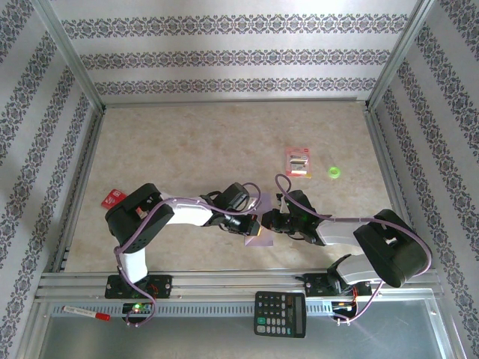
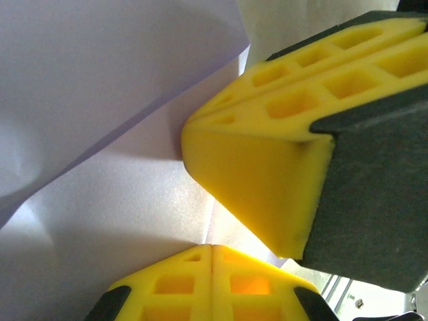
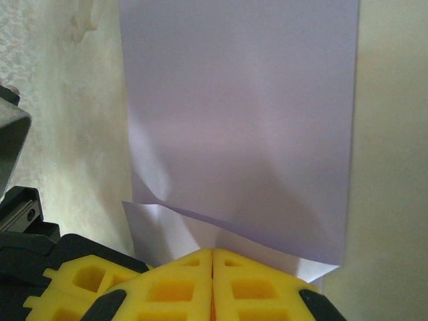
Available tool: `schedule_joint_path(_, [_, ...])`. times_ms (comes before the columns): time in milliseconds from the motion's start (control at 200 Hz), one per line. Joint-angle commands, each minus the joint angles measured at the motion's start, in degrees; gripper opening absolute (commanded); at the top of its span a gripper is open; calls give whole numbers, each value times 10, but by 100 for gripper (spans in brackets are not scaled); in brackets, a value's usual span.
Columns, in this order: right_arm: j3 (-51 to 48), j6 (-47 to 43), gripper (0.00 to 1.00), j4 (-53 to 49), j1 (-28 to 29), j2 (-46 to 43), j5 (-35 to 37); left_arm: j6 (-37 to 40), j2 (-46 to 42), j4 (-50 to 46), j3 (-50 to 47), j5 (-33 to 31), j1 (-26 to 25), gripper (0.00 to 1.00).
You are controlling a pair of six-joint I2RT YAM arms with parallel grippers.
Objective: Fold a paper plane with a square sheet of paper (pick it up from the middle)
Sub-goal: Fold the triangle a second time at the center of the table.
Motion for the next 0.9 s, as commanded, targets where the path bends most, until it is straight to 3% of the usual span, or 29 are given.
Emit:
schedule_joint_path(0, [-17,3,8,-82,-3,19,40,11,-10,-35,-37,4,2,0])
schedule_joint_path(315, [-8,4,8,-82,0,47,40,12,-63,-43,-90,15,-14,1])
schedule_joint_path(490, [1,-2,8,-81,4,46,32,5,-85,-38,-64,-8,-12,3])
schedule_joint_path(659, [20,-22,8,-98,4,23,13,-26,-112,9,-71,-24,8,7])
schedule_joint_path(894, [49,-54,13,-141,-4,-49,-15,-22,-141,3,-88,-32,44,10])
